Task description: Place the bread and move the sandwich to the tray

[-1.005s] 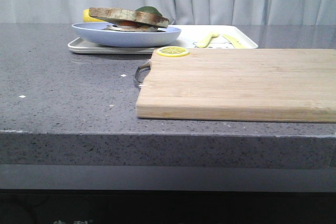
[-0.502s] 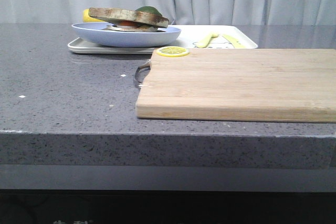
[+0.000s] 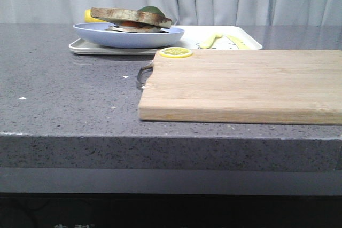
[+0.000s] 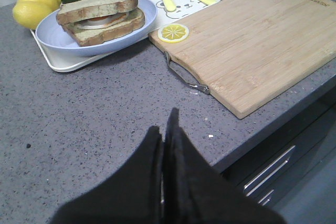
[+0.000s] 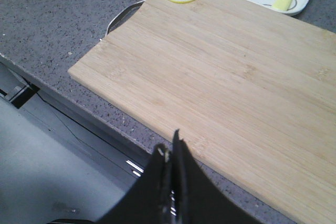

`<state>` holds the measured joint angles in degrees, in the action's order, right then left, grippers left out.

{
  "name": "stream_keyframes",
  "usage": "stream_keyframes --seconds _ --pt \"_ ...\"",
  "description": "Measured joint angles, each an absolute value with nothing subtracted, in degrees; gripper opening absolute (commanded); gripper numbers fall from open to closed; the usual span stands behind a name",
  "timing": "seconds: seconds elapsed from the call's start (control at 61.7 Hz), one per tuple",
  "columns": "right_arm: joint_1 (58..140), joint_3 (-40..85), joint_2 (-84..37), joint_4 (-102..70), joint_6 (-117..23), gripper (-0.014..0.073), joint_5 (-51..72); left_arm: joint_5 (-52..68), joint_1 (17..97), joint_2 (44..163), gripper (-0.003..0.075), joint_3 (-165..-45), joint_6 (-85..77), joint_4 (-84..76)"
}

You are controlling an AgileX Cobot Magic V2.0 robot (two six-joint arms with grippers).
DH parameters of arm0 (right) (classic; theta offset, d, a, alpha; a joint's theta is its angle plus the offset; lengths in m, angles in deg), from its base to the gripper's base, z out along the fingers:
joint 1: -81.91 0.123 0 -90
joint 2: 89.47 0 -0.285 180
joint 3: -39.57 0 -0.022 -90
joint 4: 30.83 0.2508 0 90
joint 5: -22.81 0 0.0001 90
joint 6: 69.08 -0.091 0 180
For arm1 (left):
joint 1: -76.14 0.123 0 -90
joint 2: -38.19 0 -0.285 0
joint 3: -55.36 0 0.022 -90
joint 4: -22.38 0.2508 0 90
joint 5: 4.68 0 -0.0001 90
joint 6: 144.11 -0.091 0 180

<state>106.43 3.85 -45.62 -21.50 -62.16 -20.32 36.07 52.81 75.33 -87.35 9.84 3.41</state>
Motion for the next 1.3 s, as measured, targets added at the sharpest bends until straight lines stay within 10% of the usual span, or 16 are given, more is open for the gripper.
stream_keyframes --seconds 1.297 --pt "106.4 3.8 -45.6 -21.5 -62.2 -0.0071 -21.4 24.4 67.8 51.6 -0.002 -70.4 16.5 5.4"
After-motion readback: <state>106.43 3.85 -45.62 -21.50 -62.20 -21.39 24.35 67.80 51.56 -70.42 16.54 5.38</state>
